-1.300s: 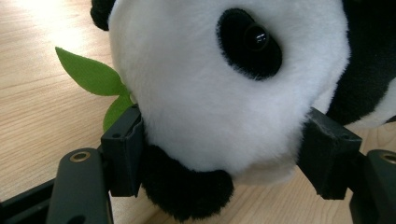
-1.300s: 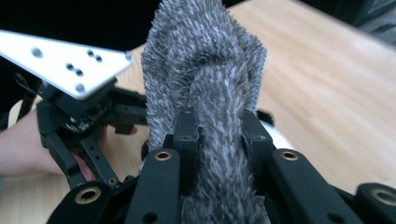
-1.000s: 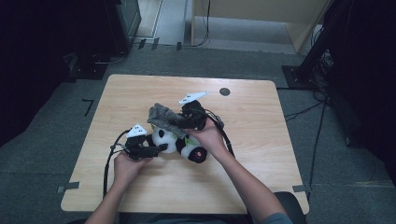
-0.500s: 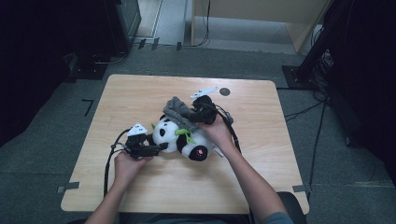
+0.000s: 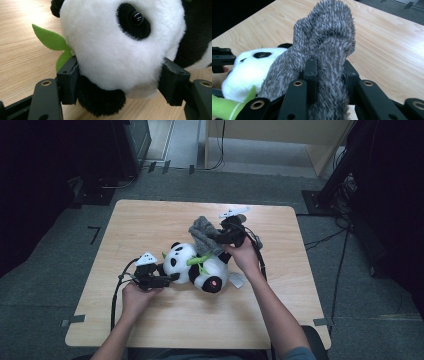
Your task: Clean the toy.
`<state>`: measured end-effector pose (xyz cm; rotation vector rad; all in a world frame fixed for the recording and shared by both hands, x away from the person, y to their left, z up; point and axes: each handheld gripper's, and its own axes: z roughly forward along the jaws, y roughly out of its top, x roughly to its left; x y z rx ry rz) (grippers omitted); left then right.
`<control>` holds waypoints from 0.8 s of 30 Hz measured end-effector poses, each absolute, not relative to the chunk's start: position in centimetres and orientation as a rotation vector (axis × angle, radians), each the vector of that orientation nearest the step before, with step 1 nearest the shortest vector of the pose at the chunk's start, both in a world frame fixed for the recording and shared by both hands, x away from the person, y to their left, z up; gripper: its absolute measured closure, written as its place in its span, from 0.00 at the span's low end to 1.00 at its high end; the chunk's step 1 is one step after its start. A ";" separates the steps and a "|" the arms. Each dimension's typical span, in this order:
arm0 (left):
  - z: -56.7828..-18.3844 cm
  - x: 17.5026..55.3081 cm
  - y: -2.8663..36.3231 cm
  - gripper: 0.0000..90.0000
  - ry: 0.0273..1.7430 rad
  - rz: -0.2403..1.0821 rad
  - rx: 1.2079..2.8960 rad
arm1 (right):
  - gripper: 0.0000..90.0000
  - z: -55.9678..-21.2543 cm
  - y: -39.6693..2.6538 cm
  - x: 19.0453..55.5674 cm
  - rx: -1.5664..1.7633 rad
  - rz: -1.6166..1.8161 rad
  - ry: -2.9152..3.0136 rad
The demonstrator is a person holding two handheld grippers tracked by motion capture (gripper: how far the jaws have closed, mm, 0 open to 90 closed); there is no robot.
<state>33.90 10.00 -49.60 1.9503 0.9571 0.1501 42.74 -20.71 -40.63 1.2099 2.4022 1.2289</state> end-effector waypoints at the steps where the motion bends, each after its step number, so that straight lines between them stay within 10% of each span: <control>1: -49.6 33.9 10.0 0.33 0.958 0.150 1.950 | 0.80 -40.6 -21.0 42.8 1.207 1.223 2.393; 24: -49.7 33.9 10.2 0.32 0.954 0.136 1.951 | 0.82 -38.2 -27.3 42.0 1.303 1.287 2.217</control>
